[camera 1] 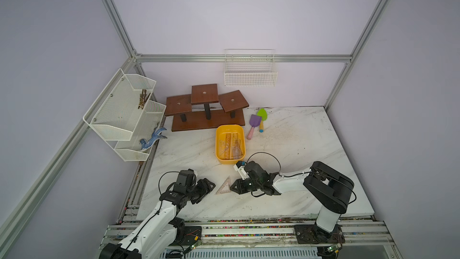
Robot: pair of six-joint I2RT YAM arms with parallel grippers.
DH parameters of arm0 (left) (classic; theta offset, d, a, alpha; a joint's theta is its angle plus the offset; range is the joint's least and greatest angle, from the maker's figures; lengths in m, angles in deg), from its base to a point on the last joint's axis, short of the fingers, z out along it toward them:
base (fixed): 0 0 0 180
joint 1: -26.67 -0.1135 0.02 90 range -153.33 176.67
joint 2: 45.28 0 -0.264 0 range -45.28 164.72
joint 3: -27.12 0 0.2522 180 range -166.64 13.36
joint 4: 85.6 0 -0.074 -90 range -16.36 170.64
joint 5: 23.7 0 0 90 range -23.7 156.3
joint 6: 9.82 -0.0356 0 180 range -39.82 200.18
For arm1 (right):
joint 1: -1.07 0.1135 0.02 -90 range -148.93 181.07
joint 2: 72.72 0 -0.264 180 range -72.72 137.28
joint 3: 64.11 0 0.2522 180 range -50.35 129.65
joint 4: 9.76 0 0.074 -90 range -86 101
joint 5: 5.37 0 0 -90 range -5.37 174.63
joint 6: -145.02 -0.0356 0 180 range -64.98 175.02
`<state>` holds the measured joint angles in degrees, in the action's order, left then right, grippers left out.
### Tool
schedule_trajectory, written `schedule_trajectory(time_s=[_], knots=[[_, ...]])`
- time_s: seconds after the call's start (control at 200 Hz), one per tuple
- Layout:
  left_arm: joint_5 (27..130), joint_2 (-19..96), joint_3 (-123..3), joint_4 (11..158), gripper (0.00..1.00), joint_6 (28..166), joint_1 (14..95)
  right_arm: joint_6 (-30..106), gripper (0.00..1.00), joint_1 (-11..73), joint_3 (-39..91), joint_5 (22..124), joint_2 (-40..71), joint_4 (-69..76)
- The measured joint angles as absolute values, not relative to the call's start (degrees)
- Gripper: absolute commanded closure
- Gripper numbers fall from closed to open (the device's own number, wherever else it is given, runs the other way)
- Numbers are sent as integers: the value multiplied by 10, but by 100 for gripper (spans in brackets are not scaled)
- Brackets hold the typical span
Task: Put the scattered rulers into the storage box
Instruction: Pick up the ruler from the center of the board.
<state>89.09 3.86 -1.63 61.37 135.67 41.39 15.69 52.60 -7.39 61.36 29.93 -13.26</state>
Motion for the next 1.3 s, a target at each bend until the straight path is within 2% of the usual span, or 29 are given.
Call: schedule_trajectory(time_s=[0.52, 1.3], knots=[[905, 51, -9, 645, 33, 1361, 414, 175, 92, 515, -33, 603, 348, -152], [915, 43, 12, 676, 34, 1381, 414, 182, 93, 513, -48, 604, 343, -165]])
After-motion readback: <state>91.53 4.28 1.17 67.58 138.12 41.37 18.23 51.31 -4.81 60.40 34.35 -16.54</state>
